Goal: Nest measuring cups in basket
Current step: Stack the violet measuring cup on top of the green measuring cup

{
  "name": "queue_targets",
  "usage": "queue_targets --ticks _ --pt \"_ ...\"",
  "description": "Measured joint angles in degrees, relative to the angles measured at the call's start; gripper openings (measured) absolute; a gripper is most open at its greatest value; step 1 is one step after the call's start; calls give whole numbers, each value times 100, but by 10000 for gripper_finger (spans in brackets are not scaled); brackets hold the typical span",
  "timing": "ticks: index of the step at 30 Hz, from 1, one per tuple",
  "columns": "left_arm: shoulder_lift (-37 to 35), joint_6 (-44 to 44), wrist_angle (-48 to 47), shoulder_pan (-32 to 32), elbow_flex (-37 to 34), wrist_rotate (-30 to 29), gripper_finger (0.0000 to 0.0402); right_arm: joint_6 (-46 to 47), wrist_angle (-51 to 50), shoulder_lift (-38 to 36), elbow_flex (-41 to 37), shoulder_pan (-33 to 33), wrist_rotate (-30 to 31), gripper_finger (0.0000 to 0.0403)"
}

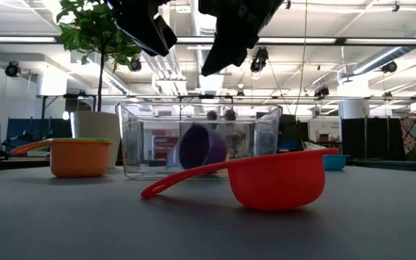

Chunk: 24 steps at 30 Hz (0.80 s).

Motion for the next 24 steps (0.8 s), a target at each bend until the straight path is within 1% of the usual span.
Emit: queue_targets --ticks 4,9,15,18,21,24 --pt "12 2 287 14 -167 2 10 6 -330 -88 0 0 189 41" --pt "194 6 782 106 -520 -3 47 18 -508 -241 -85 4 202 41" --pt "779 7 1031 324 -608 -373 112 85 -379 -524 -415 4 207 41" --pt "1134 7 1075 450 -598 -393 142 109 -202 -677 -674 4 210 41" --pt "1421 7 1106 521 -598 -400 166 139 -25 -855 -940 4 209 41" --pt "1681 7 1149 525 -596 -398 181 214 103 -991 -1123 2 212 41"
